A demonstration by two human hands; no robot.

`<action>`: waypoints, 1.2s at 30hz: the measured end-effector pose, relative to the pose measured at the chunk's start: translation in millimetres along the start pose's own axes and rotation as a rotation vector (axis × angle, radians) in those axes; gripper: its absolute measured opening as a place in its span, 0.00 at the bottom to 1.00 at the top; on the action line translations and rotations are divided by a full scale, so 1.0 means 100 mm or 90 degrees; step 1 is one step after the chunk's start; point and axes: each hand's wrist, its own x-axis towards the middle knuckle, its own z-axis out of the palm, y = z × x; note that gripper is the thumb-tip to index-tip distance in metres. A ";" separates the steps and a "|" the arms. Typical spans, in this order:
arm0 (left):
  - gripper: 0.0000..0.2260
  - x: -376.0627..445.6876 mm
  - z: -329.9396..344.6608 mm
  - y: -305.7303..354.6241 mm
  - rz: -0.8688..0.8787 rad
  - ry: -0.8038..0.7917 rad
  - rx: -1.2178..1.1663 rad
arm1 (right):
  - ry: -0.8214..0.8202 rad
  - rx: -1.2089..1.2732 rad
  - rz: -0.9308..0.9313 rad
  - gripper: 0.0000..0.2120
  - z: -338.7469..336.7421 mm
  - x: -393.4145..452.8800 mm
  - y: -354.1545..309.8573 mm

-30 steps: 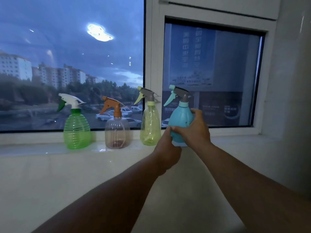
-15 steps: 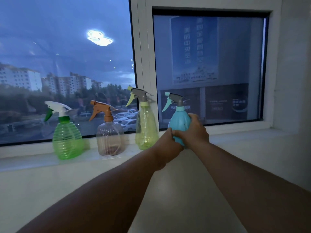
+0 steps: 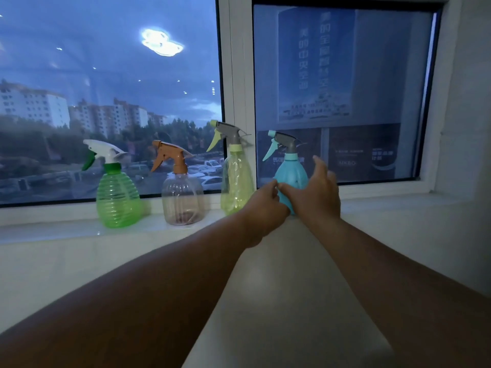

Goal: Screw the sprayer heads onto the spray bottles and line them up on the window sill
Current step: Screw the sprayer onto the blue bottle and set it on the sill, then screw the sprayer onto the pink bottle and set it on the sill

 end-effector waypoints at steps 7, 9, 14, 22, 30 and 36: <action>0.23 -0.79 -0.11 0.11 0.007 0.129 -0.057 | -0.002 0.062 -0.052 0.32 -0.22 -0.82 -0.42; 0.27 -1.09 -0.22 0.01 -0.014 0.125 -0.042 | -0.025 0.076 -0.046 0.30 -0.22 -1.15 -0.46; 0.28 -1.86 -0.39 -0.40 -0.082 0.090 -0.024 | -0.122 0.093 0.004 0.29 -0.09 -2.07 -0.42; 0.28 -2.78 -0.50 -1.31 -0.192 0.018 0.007 | -0.262 0.092 0.103 0.29 0.27 -3.31 -0.15; 0.30 -3.69 -0.36 -2.22 -0.303 -0.049 0.041 | -0.436 0.082 0.234 0.27 0.55 -4.40 0.34; 0.40 -4.47 -0.32 -2.87 -0.386 -0.241 0.226 | -0.566 0.008 0.275 0.22 0.54 -5.23 0.83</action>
